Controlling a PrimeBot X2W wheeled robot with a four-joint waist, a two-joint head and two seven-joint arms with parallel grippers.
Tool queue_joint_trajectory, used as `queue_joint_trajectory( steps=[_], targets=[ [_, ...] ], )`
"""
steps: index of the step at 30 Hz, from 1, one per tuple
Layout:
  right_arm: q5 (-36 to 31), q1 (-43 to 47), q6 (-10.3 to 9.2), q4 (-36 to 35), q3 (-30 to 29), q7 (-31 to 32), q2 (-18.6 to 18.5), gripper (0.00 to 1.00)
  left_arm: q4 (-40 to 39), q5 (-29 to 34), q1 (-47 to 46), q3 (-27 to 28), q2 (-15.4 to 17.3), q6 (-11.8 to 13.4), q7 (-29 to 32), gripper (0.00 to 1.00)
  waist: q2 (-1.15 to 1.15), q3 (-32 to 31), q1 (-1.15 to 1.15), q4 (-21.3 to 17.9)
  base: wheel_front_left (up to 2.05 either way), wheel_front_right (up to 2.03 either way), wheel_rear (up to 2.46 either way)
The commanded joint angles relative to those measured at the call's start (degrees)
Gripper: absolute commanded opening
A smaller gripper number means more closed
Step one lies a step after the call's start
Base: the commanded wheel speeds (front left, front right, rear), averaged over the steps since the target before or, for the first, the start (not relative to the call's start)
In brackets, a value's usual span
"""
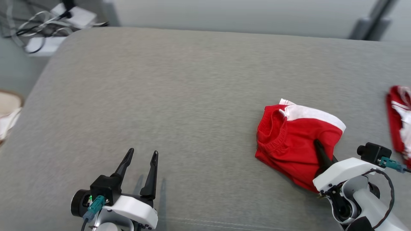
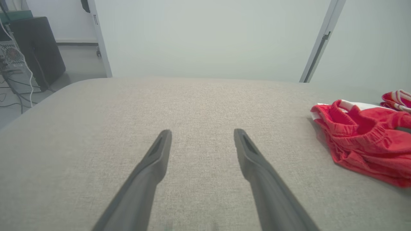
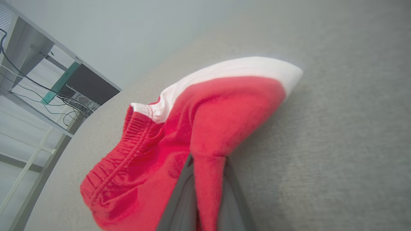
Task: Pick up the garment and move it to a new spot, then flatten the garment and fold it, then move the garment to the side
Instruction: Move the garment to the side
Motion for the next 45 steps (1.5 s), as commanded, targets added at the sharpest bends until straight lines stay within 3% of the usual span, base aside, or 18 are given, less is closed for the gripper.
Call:
queue_joint_trajectory(
  steps=[1,10,16,27,40,45],
  targets=[
    [-0.21,0.51,0.25,-0.72,1.01,-1.00,0.09,0.00,-1.18,0.74,-3.05,1.97,0.43,-0.57,-0.59,1.00,0.00,-1.08,0.00,-6.26,0.00,0.00,0.00],
    [-0.08,1.93,0.25,-0.54,1.30,-1.56,0.82,0.00,-0.50,1.27,-3.26,2.86,0.43,-0.91,-0.59,1.00,0.00,-0.92,0.00,-19.13,0.00,0.00,0.00],
    [-1.63,0.76,0.25,0.30,2.56,-1.76,0.41,0.00,-0.03,1.48,-3.62,3.21,0.43,-1.10,-0.59,1.00,0.00,0.91,0.00,-23.39,0.00,0.00,0.00],
    [-14.93,-13.37,0.25,2.69,6.51,-1.14,-6.91,0.00,0.90,1.51,-4.89,2.73,0.43,-1.72,-0.59,1.00,0.00,4.90,0.00,-19.72,0.00,0.00,0.00],
    [-21.23,-23.50,0.25,0.63,8.28,4.18,-12.70,0.00,1.17,0.17,-5.69,1.85,0.43,-1.28,-0.59,1.00,0.00,7.22,0.00,-15.24,0.00,0.00,0.00],
    [-21.82,-27.30,0.25,-1.77,9.63,6.88,-13.35,0.00,1.32,-0.01,-5.93,1.83,0.43,-1.32,-0.59,1.00,0.00,7.68,0.00,-14.26,0.00,0.00,0.00]
  ],
)
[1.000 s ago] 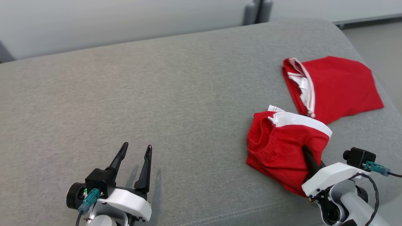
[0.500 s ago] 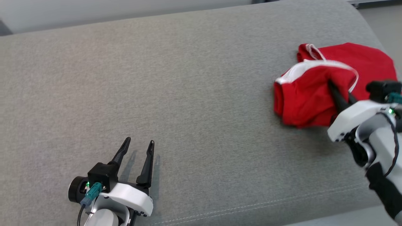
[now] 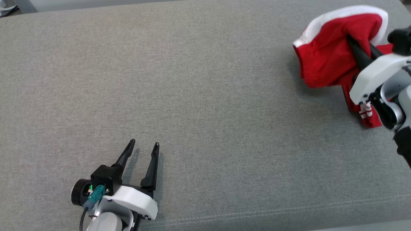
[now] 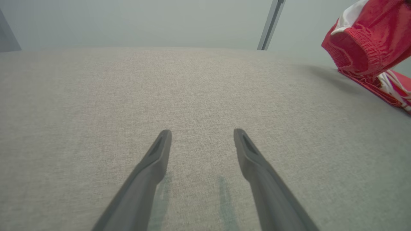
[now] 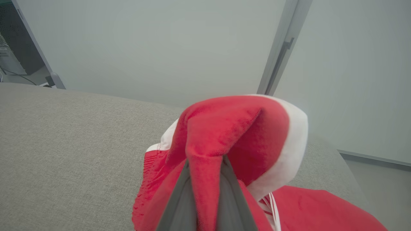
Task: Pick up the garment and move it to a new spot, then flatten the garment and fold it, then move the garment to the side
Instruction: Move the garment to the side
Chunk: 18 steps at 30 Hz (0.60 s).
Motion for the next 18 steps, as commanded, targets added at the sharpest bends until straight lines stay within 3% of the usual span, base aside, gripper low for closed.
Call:
queue_joint_trajectory(
  steps=[1,11,18],
  targets=[
    [0.22,-0.73,0.24,-1.49,0.68,0.65,-0.92,0.00,-1.21,-0.55,-2.42,1.50,0.37,0.08,-0.59,1.00,0.00,0.12,0.00,0.33,0.00,0.00,0.00],
    [9.65,-3.39,0.24,-7.85,8.21,11.31,-5.76,0.00,0.02,-1.35,-2.57,-0.08,0.37,0.08,-0.59,1.00,0.00,0.72,0.00,2.92,0.00,0.00,0.00],
    [15.29,-4.28,0.24,-7.43,12.86,16.78,-10.30,0.00,0.86,-1.90,-2.80,-1.46,0.37,-0.06,-0.59,1.00,0.00,1.25,0.00,4.57,0.00,0.00,0.00]
  ],
)
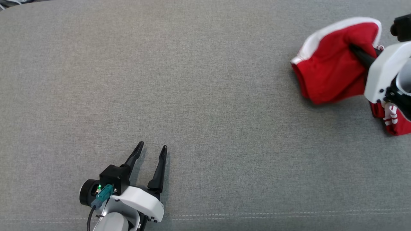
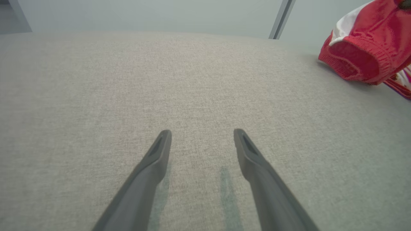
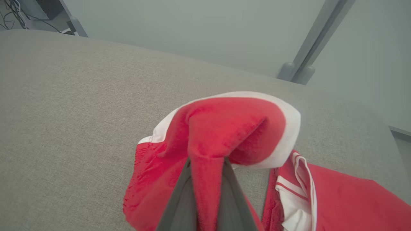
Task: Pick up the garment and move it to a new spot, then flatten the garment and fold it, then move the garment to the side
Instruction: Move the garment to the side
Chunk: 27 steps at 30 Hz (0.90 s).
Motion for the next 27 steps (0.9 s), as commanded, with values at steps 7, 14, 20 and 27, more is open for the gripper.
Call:
queue_joint_trajectory(
  steps=[7,14,20,27],
  targets=[
    [3.67,0.43,0.17,1.22,2.55,2.44,-9.43,0.00,0.80,-0.70,-1.47,0.85,0.38,-0.29,-0.59,1.00,0.00,0.26,0.00,0.42,0.00,0.00,0.00],
    [4.09,0.30,0.17,5.31,2.31,0.67,-13.65,0.00,1.70,-0.63,-1.85,0.64,0.38,-0.63,-0.59,1.00,0.00,0.64,0.00,0.33,0.00,0.00,0.00],
    [2.76,0.62,0.17,11.22,1.39,-3.63,-13.51,0.03,2.34,-0.56,-2.42,0.10,0.38,-0.94,-0.59,1.00,0.00,1.55,0.00,0.48,0.00,0.00,0.00],
    [-0.62,-0.50,0.17,23.59,-1.73,-9.90,-10.30,1.00,3.44,-0.96,-3.08,-0.45,0.38,-1.14,-0.59,1.00,0.00,2.31,0.00,0.89,0.00,0.00,0.00]
  ],
)
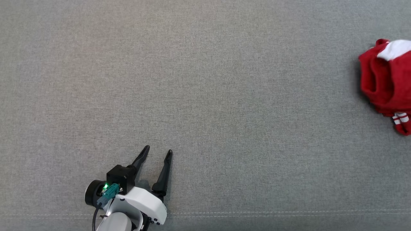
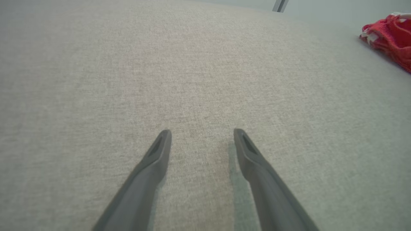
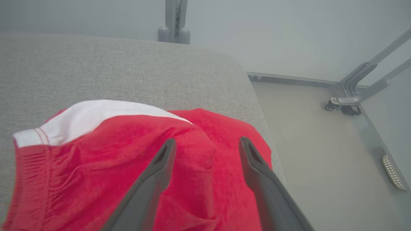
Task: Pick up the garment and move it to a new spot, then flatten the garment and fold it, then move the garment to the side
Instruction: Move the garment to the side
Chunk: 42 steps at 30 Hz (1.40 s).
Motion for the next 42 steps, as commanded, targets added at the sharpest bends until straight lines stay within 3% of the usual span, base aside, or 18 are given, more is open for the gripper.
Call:
queue_joint_trajectory(
  steps=[1,5,15,19,29,35,42],
  targets=[
    [-0.05,0.20,0.17,0.79,-0.40,-1.09,-0.47,1.00,-0.72,-0.52,-1.49,1.47,0.39,-0.13,-0.59,1.00,0.00,-0.01,0.00,-0.07,0.00,0.00,0.00],
    [-1.35,-0.12,0.17,4.73,-0.57,-1.59,0.65,1.00,-0.45,-0.84,-1.61,1.44,0.39,-0.14,-0.59,1.00,0.00,-0.17,0.00,-0.34,0.00,0.00,0.00],
    [-3.53,-0.25,0.17,8.33,-2.73,-14.27,6.33,1.00,-1.11,-1.01,-2.03,1.35,0.39,0.05,-0.59,1.00,0.00,-0.93,0.00,-0.53,0.00,0.00,0.00],
    [-2.66,3.50,0.17,9.84,-4.01,-15.74,9.03,1.00,-1.26,-1.07,-1.75,1.46,0.39,0.14,-0.59,1.00,0.00,-1.75,0.00,0.04,0.00,0.00,0.00],
    [-0.90,9.12,0.17,10.72,-6.00,-16.80,11.83,1.00,-1.78,-1.40,-0.63,1.50,0.39,0.71,-0.59,1.00,0.00,-4.45,0.00,0.98,0.00,0.00,0.00],
    [-1.48,11.85,0.17,7.12,-7.81,-17.21,11.84,1.00,-3.07,-1.17,0.65,2.39,0.39,1.37,-0.59,1.00,0.00,-7.40,0.00,0.75,0.00,0.00,0.00],
    [-6.39,16.74,0.17,-2.72,-16.08,-17.24,11.43,1.00,-4.62,0.16,2.72,4.34,0.39,2.15,-0.59,1.00,0.00,-11.28,0.00,-0.25,0.00,0.00,0.00]
  ],
)
